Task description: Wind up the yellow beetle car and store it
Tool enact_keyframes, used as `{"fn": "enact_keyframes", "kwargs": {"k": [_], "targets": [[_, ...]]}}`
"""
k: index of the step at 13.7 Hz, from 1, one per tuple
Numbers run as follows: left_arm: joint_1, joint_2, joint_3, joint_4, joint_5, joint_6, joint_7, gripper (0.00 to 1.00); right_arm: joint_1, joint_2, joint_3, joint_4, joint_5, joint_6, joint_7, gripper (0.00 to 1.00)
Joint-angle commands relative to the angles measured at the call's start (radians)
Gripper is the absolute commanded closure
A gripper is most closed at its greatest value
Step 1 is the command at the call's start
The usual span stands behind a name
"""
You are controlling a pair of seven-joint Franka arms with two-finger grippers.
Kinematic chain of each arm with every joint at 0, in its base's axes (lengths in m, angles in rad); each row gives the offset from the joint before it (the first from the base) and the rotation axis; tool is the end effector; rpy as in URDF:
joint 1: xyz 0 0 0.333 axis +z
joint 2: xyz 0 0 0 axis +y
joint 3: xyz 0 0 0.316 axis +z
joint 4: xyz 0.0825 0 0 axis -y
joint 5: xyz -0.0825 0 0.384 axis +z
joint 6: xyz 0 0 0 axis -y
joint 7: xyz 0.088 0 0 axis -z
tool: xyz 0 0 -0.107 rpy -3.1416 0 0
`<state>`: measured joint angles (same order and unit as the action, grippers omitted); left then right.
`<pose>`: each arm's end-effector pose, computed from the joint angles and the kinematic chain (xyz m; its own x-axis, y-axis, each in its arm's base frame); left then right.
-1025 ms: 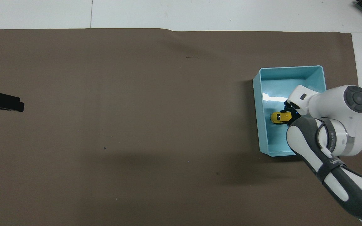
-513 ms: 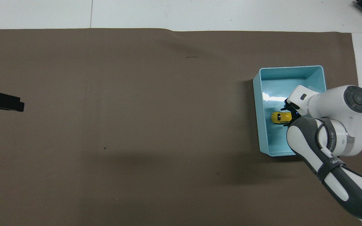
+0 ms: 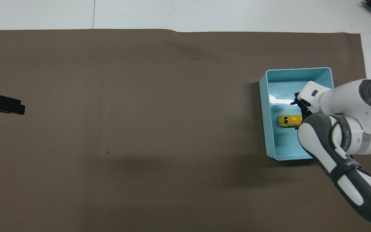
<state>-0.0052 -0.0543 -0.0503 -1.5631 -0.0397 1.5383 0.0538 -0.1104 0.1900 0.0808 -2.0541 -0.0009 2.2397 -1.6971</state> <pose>0.5334 -0.0348 0.6548 0.9934 -0.1103 0.0314 -0.1114 -0.9932 0.0353 0.5796 -0.0182 0.3457 -0.0957 0.9953 0.0149 0.9954 0.0957 -0.0019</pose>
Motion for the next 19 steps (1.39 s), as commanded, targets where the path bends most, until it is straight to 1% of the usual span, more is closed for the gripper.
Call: {"fn": "enact_keyframes", "kwargs": {"k": [1,4,7,10,13,16,19], "targets": [[-0.009,-0.012,0.007,0.002,0.011,-0.013,0.001,0.0,-0.009,-0.006,0.01,0.045,-0.013,-0.093,-0.019,0.0],[-0.009,-0.012,0.007,0.002,0.011,-0.013,0.001,0.0,-0.009,-0.026,0.01,0.084,-0.013,-0.098,-0.019,0.0],[-0.009,-0.012,0.007,0.002,0.011,-0.013,0.001,0.0,0.004,-0.031,0.02,0.158,-0.01,-0.136,-0.013,0.0],[-0.009,-0.012,0.007,0.002,0.011,-0.013,0.001,0.0,0.005,-0.032,0.022,0.164,0.002,-0.144,-0.009,0.0],[-0.009,-0.012,0.007,0.002,0.011,-0.013,0.001,0.0,0.0,-0.061,0.02,0.178,0.004,-0.204,-0.01,0.0],[-0.009,-0.012,0.007,0.002,0.011,-0.013,0.001,0.0,-0.008,-0.099,0.005,0.193,0.002,-0.216,-0.01,0.0],[-0.009,-0.012,0.007,0.003,0.011,-0.013,0.001,0.0,-0.006,-0.148,0.007,0.192,-0.013,-0.219,-0.009,0.0]]}}
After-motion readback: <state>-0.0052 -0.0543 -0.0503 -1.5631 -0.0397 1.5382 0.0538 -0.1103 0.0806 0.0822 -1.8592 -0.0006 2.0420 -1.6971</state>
